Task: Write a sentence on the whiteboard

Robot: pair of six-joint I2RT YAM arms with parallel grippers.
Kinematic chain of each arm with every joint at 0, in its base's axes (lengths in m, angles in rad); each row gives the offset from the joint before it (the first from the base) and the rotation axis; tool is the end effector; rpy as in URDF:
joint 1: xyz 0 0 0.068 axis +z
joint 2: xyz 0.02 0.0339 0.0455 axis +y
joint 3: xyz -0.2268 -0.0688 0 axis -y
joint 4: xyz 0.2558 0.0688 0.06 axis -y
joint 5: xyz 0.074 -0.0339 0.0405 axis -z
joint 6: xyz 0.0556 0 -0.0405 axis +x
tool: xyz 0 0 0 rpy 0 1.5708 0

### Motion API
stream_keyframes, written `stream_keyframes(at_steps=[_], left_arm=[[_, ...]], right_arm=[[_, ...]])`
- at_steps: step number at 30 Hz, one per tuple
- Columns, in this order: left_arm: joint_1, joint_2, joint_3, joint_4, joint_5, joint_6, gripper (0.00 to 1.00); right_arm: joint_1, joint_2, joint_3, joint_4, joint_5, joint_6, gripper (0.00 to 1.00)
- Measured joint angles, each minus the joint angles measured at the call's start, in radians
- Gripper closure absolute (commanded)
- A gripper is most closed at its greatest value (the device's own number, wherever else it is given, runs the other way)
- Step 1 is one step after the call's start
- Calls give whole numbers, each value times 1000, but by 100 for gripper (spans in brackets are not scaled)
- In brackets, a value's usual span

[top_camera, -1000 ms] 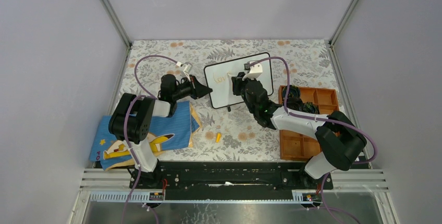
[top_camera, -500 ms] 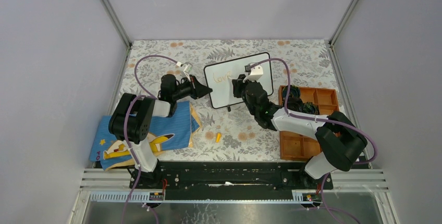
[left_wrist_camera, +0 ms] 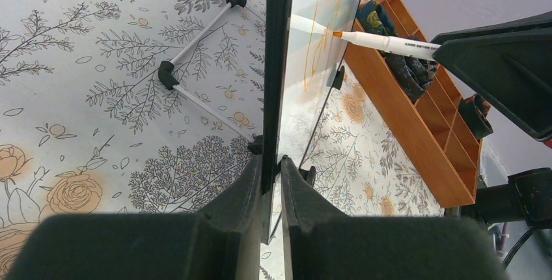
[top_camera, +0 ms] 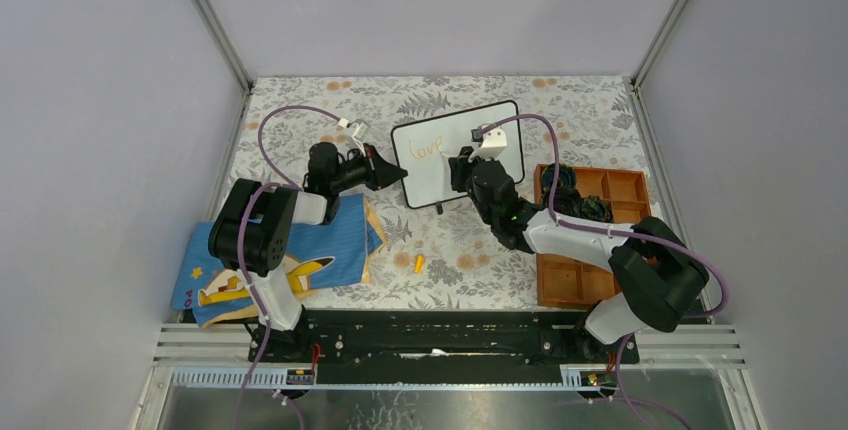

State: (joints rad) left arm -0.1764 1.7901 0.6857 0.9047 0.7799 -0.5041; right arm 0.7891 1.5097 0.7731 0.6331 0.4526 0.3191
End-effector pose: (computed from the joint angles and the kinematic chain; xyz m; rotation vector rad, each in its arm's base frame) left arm 0.3370 -0.0998 0.1108 0.2978 1.8405 -1.1670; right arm 0.2704 0.2379 0.1997 -0.0511 1.6836 0.4594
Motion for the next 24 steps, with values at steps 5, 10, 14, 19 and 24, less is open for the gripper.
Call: stream_keyframes(at_steps=[5, 10, 14, 19, 24], left_arm=[[0, 0, 0, 0, 0, 2, 100], [-1, -2, 0, -3, 0, 5, 100], [-1, -4, 0, -6, 1, 6, 100], [-2, -6, 0, -9, 1, 7, 100], [-2, -6, 0, -10, 0, 7, 100]], right_arm=[[0, -9, -4, -19, 16, -2, 100], [-1, -16, -6, -24, 37, -12, 100], [-8, -31, -10, -33, 54, -24, 100], [-14, -92, -43, -42, 63, -44, 100], [-23, -189, -62, -45, 57, -50, 100]])
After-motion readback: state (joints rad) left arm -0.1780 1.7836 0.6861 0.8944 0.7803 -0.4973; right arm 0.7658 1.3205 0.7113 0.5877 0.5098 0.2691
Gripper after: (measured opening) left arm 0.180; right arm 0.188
